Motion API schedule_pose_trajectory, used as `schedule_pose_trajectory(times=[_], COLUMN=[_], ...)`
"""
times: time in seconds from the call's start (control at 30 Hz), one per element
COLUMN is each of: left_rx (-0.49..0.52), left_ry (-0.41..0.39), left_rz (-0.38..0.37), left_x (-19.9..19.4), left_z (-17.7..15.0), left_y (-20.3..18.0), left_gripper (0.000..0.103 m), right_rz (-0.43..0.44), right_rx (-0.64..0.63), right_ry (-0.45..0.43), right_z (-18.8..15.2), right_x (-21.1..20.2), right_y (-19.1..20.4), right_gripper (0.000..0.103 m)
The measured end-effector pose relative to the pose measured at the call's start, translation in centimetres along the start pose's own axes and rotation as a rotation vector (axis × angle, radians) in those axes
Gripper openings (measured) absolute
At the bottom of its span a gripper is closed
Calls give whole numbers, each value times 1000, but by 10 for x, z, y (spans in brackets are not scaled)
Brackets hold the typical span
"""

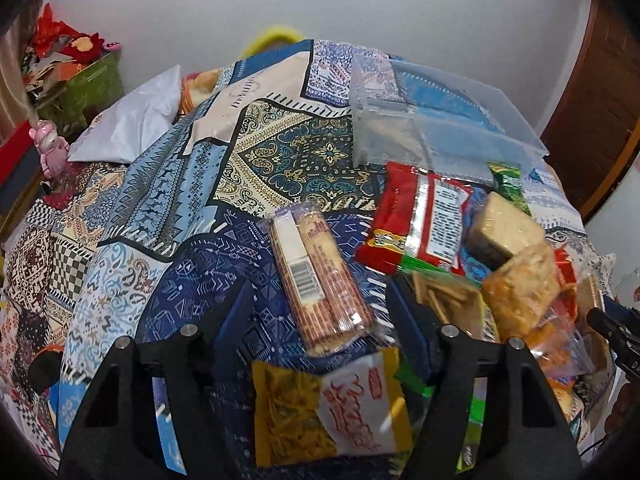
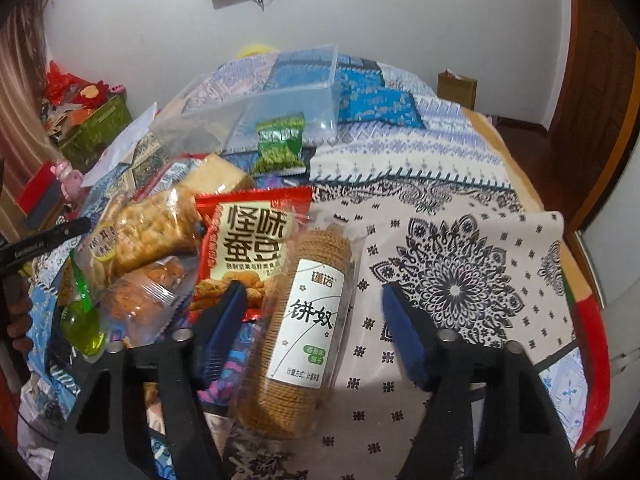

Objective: Organize snacks

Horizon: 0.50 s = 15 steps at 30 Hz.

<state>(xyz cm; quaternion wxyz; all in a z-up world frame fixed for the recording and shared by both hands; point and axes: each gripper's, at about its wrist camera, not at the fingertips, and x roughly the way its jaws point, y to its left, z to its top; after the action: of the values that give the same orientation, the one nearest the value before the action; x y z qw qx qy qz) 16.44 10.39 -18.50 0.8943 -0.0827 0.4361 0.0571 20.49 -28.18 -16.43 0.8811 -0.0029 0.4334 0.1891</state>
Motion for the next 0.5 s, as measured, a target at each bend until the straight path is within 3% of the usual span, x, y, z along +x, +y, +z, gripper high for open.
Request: schedule_pose_trajectory(times=[0.13, 0.37, 0.5], left_rx=[-7, -50, -58], left_ry=[40, 133, 140], left_rz=[-8, -48, -48], left_x=[16, 47, 56], left_z=[6, 12, 14], left_y=[4, 12, 11], left_gripper=[64, 54, 51], right_rz=[71, 60, 60], right_rx=[32, 24, 26], right_ry=[50, 31, 24], right_z=[-2, 0, 1], right_x=[12, 9, 7], right_y=[-3, -4, -7], right_gripper=[46, 36, 35])
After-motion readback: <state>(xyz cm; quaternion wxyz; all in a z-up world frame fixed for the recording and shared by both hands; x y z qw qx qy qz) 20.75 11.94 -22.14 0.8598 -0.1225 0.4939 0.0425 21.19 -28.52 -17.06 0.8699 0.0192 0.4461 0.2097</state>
